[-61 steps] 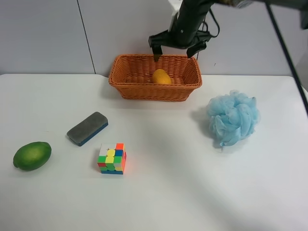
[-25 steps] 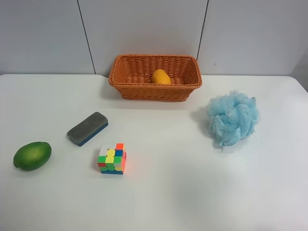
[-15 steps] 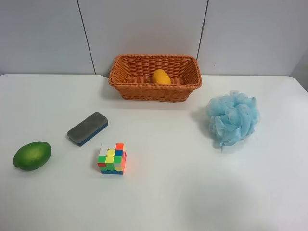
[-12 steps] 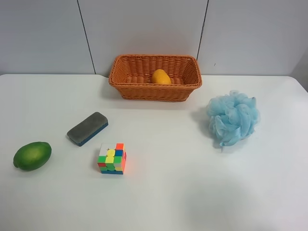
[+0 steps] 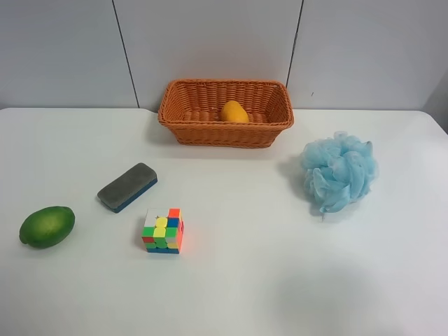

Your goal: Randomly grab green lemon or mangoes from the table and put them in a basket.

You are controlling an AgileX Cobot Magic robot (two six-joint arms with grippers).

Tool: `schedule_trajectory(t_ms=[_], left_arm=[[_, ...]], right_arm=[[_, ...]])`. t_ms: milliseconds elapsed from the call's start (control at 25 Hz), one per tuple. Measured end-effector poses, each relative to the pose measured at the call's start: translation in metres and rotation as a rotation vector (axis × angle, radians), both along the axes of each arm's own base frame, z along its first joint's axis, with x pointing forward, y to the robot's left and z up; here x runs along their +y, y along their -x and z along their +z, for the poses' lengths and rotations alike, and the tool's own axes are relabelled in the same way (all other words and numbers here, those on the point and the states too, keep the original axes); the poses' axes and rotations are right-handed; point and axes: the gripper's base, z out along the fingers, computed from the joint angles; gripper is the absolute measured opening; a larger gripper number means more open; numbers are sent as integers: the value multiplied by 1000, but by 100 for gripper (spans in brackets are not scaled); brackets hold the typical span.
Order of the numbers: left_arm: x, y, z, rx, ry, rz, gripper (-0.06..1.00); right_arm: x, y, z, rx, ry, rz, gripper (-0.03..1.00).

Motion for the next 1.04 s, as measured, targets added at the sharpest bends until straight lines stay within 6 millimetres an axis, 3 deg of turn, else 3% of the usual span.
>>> schedule_trajectory(t_ms=[320, 1040], left_arm=[[0, 0, 0, 0, 0, 0, 99], [0, 0, 0, 0, 0, 0, 99]], right_arm=[[-3, 10, 0, -65, -12, -298, 99], [-3, 10, 0, -65, -12, -306, 99]])
